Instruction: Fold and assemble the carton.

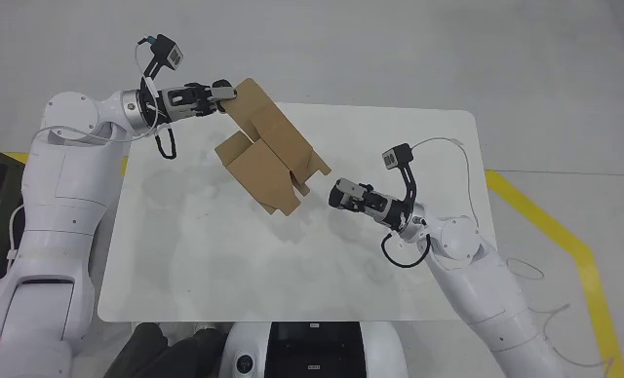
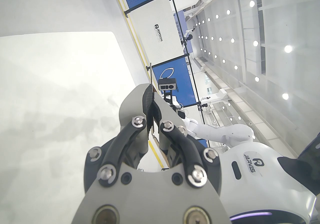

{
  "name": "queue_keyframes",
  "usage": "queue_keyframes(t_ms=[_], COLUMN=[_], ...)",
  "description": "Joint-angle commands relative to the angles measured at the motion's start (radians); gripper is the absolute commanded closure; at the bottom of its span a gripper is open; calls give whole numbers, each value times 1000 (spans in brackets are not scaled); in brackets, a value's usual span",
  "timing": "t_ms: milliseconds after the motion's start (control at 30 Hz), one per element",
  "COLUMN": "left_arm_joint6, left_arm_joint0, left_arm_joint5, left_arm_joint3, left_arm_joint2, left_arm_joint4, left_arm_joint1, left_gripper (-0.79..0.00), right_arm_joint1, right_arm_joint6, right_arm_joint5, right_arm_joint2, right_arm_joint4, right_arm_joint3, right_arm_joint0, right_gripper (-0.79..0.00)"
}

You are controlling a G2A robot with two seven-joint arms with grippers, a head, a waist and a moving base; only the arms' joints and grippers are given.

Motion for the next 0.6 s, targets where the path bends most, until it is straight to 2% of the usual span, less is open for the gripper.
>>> queue_keyframes(t_ms=[0, 200, 567], left_arm_joint6=[0, 0, 0], left_arm_joint0=[0, 0, 0], left_arm_joint5=[0, 0, 0], left_arm_joint3=[0, 0, 0], left_arm_joint2=[0, 0, 0], left_arm_joint4=[0, 0, 0], left_arm_joint1=[0, 0, 0], left_gripper=[0, 0, 0], right_arm_joint1=[-2, -11, -23], right_arm_joint6=[-11, 41, 63], right_arm_joint5=[7, 10, -54], right_arm_joint2=[-5, -55, -96], right_arm_joint4=[21, 89, 102], right_arm_joint3=[-12, -45, -89], right_arm_joint0=[-11, -25, -17], right_gripper=[-785, -785, -785])
